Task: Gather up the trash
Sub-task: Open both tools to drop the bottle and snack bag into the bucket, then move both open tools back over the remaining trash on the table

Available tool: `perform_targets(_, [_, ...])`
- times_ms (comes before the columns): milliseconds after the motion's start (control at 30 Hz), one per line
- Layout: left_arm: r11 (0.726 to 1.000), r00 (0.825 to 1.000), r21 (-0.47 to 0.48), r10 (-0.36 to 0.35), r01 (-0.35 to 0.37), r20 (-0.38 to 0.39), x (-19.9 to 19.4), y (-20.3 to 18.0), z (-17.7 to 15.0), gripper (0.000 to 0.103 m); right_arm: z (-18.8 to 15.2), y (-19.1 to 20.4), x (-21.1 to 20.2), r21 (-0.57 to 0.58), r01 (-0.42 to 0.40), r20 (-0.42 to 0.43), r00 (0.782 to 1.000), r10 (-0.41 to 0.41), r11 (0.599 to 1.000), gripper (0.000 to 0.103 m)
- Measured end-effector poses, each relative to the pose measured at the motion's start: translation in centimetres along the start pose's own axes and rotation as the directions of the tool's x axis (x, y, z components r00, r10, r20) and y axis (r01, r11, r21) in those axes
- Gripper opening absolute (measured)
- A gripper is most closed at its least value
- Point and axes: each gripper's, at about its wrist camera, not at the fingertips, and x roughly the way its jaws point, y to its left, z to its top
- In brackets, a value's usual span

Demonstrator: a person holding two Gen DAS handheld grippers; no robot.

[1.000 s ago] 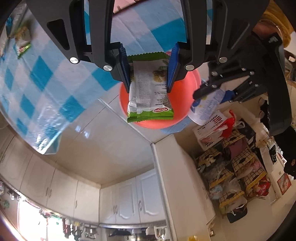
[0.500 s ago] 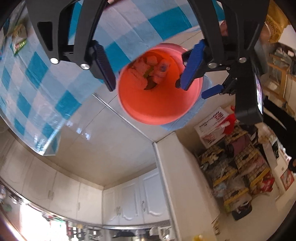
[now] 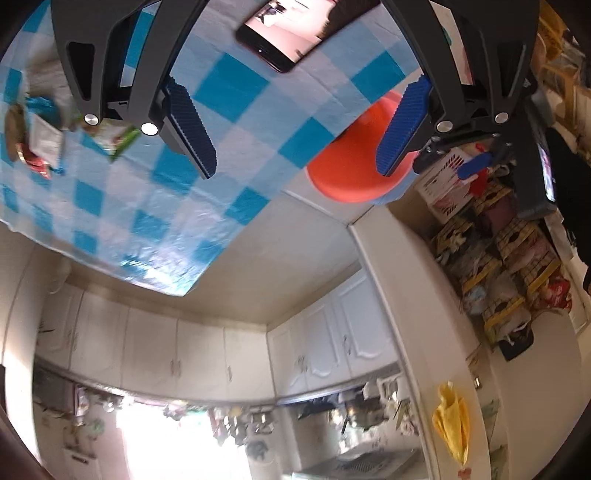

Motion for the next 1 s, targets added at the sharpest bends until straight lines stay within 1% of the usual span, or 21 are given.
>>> perform_targets(167, [0.998,0.997,0.051,-0.026,0.022,0.079,-3.6,-3.0,1.1,0.094,-0.7,-2.0,-3.1,0.034,0.047,0.056,0.997,-0.049,0.998,0.087])
perform_targets(333, [0.994,0.991,0.099,-0.06,0.048,0.117,-5.7,-6.0,1.1,0.096,-1.7,-4.3,-6.3,0.091,0.091,0.108,0.989,-0.1,0.992,0.087])
perform_targets(533, [0.983,0.986,0.158,-0.114,0.094,0.123,-7.3,-9.5,0.3,0.096,-3.4,-6.9,-10.2,0.15,0.162,0.172,0.967,-0.187,0.975,0.087])
perform_targets(633, [0.975,0.983,0.191,-0.139,0.115,0.116,-7.8,-11.2,-0.2,0.096,-4.4,-8.1,-11.6,0.179,0.186,0.185,0.958,-0.218,0.966,0.087])
perform_targets(833, [0.954,0.977,0.253,-0.188,0.159,0.096,-8.7,-14.6,-1.6,0.096,-6.8,-10.7,-13.6,0.25,0.223,0.179,0.946,-0.272,0.942,0.087])
perform_targets(1000, [0.937,0.973,0.298,-0.216,0.184,0.08,-9.3,-17.0,-2.7,0.096,-8.7,-12.8,-14.9,0.302,0.247,0.17,0.937,-0.307,0.921,0.087])
